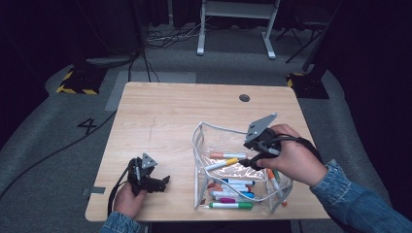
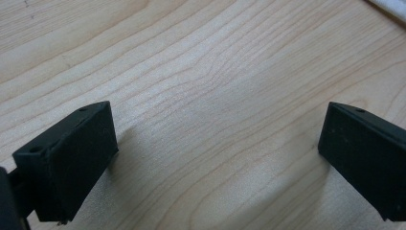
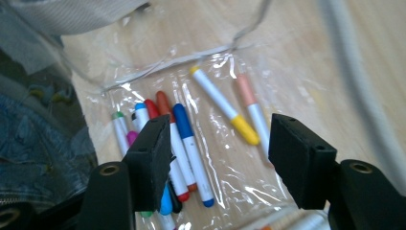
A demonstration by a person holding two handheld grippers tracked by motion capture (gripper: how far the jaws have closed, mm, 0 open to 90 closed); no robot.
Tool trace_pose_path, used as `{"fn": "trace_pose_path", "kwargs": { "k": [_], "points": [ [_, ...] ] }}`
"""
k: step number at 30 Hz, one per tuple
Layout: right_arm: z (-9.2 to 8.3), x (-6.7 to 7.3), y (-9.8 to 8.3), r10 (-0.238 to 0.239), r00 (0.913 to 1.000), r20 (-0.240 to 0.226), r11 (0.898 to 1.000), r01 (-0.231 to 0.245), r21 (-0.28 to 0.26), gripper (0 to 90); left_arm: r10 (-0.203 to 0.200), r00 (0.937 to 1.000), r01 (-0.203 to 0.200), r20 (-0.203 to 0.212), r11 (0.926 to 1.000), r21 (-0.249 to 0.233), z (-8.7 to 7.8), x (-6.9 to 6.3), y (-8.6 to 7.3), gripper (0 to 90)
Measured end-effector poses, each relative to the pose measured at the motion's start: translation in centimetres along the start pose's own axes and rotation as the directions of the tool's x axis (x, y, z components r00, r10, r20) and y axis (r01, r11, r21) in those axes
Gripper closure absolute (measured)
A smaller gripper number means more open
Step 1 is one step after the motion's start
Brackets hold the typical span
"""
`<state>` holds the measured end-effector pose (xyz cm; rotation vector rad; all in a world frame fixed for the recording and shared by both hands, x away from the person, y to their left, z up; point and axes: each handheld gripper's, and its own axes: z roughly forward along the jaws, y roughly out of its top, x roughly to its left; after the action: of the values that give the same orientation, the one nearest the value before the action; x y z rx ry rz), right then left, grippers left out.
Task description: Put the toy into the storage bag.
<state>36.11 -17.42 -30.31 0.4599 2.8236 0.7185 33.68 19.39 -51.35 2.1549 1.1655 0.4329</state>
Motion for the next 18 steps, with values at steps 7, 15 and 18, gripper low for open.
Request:
{"fn": "trace_pose_path", "kwargs": {
  "k": [7,15,18],
  "points": [
    [-3.4,-2.5,-1.8,0.103,0.9902,0.094,0.994,-0.099,-0.048,41.3,-0.001,1.0000,0.001,0.002,1.0000,0.001,0.0,0.0,0.0,0.0],
    [-6.1,-5.3,-4.7,0.259,0.9551,0.144,0.962,-0.242,-0.123,42.3,0.000,1.0000,0.000,0.000,1.0000,0.000,0.0,0.0,0.0,0.0],
    [-6.6,-6.2,-5.7,0.301,0.9392,0.165,0.950,-0.280,-0.138,43.7,0.000,1.0000,0.000,0.000,1.0000,0.000,0.0,0.0,0.0,0.0]
  ]
}}
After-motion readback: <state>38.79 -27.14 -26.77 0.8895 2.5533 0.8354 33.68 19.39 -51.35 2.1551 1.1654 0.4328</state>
